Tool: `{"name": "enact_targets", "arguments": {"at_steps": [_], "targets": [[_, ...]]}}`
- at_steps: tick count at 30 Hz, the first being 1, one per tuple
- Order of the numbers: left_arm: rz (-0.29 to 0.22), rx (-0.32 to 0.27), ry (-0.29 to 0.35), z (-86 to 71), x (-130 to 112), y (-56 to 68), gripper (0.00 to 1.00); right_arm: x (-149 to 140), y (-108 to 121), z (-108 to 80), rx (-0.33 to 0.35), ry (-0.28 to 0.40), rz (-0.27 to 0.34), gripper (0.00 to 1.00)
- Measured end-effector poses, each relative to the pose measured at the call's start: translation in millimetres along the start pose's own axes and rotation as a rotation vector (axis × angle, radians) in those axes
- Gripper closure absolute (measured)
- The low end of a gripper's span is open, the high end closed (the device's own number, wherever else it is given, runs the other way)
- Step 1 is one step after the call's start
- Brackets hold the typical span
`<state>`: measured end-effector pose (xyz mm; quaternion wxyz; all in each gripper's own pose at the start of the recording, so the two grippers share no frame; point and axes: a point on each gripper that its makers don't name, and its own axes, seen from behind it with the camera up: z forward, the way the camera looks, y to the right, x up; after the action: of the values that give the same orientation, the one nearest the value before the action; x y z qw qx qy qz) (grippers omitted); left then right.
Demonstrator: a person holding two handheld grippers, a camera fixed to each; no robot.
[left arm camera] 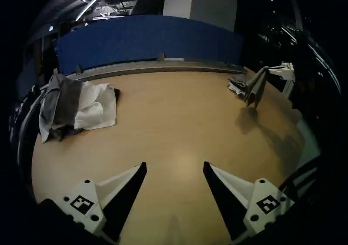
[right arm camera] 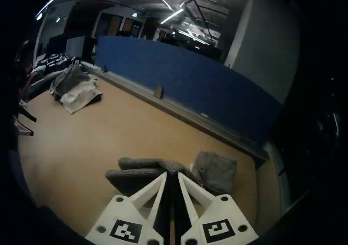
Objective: Fold towel
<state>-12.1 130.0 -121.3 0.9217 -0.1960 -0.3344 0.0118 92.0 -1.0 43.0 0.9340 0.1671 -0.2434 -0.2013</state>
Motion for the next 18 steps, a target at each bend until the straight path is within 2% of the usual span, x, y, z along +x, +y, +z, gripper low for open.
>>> {"name": "enact_targets", "arguments": {"at_steps": [10, 18], "targets": [[0.007, 0.013, -0.003, 3.0, 0.8, 2.9, 0.03, -8.1, 27.5, 16.0, -0.035, 0.004, -0.018, 0.98], [0.007, 0.021, -0.005, 3.8, -1.2, 5.9, 0.03, -16.1, 37.8, 27.2, -0.044, 0.005, -0.028, 0.98]]}}
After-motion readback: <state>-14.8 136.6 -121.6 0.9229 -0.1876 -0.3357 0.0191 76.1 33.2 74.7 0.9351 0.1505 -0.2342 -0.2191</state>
